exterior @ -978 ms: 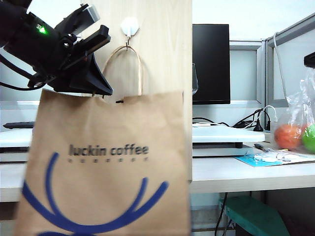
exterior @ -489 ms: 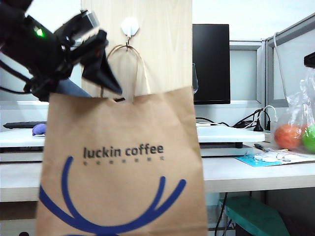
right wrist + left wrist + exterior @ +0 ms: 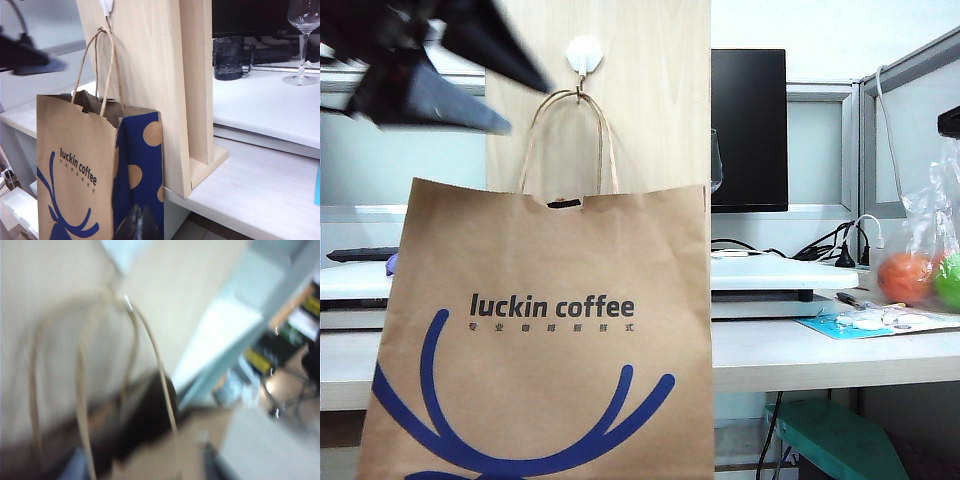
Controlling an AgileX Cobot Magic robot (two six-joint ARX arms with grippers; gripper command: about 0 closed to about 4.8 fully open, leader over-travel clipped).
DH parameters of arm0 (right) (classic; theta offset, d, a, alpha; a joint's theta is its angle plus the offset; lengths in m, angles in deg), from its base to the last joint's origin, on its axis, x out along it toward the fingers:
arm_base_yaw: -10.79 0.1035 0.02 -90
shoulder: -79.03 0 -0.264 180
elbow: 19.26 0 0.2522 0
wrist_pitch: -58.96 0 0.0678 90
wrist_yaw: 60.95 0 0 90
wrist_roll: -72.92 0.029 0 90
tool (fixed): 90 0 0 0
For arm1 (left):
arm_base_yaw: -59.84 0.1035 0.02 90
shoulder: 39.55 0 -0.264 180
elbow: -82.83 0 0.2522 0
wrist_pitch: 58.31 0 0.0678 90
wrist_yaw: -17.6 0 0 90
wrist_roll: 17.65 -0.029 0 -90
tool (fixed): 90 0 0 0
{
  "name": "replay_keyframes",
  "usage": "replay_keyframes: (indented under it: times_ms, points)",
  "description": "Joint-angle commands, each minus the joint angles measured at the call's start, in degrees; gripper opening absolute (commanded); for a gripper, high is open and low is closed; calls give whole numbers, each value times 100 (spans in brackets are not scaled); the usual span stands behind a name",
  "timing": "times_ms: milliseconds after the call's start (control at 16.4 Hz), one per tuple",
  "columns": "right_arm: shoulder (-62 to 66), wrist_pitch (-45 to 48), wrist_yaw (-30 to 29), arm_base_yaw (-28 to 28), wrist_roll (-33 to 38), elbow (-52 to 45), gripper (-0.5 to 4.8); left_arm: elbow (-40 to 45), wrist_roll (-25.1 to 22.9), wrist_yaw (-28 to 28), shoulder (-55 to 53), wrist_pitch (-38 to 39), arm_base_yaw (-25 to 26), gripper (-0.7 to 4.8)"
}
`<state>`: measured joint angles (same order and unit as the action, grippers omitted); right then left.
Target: Pick up the paper bag and hang it on the hook.
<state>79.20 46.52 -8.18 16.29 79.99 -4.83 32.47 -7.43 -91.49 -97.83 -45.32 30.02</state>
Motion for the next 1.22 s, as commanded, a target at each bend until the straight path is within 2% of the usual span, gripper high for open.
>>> replay_keyframes:
  times_ms: [61,367,672,1100,1161,1222]
  points:
    - [0,39,13,0,22,-39,-1,-13,-415,181,802,507,-7,-6]
    - [0,42,2,0,22,-39,0,111,-831,1429,2756,1207,-7,-6]
    - [0,39,4,0,22,-39,0,197,-826,1497,3783,1502,-7,-6]
    - [0,42,2,-2,24,-39,0,197,-826,1499,3932,1508,-7,-5]
    - [0,42,4,-2,22,-39,0,190,-975,1537,3950,1628,-7,-6]
    - [0,42,2,-2,22,-39,0,195,-1078,1956,4048,1886,39,-5]
